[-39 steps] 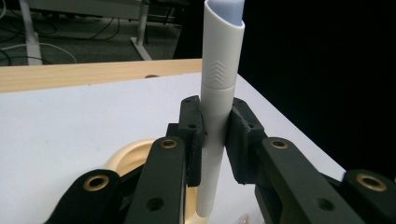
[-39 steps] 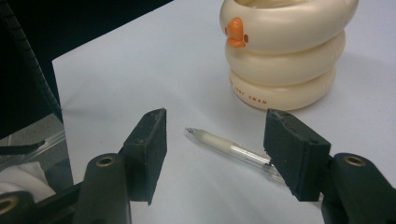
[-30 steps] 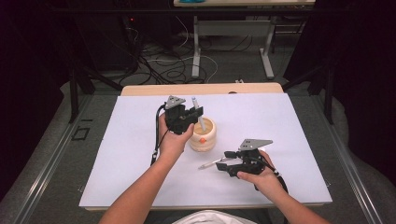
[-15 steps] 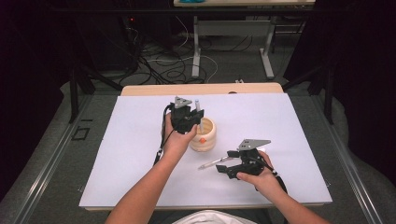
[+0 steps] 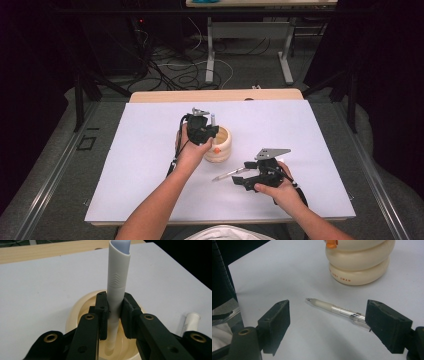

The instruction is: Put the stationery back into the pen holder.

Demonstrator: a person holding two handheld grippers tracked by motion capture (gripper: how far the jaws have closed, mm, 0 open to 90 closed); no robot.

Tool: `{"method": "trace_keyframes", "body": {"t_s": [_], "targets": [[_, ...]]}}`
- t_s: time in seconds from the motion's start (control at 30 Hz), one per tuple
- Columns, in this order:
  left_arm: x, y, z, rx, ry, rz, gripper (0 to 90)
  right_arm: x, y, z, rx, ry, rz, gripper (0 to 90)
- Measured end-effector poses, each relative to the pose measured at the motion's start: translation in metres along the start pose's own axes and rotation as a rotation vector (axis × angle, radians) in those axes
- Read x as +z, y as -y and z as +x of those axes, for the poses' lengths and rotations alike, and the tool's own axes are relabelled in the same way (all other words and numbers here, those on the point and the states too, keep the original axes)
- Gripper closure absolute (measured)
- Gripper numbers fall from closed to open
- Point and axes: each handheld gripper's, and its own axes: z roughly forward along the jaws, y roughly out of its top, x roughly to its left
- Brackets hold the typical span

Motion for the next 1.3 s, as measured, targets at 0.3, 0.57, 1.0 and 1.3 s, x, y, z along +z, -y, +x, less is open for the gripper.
{"method": "trace_keyframes", "body": {"t_s": [0.3,0.57,1.0,1.3], "targets": [[0.002,0.003,0.004,-0.029,0.008,0.026,72.1,0.000,0.000,-0.002,0.009,0.006,-0.014,20.1],[-0.004,0.004,0.009,-0.045,0.003,-0.024,61.1,0.000,0.001,-0.003,0.013,0.011,-0.009,20.1],[-0.018,0.008,0.023,-0.046,-0.034,-0.130,46.2,0.000,0.001,-0.006,0.015,0.017,-0.016,20.1],[-0.028,0.012,0.031,-0.038,0.009,-0.126,43.7,-0.002,0.001,-0.007,0.019,0.038,-0.033,20.1]]}}
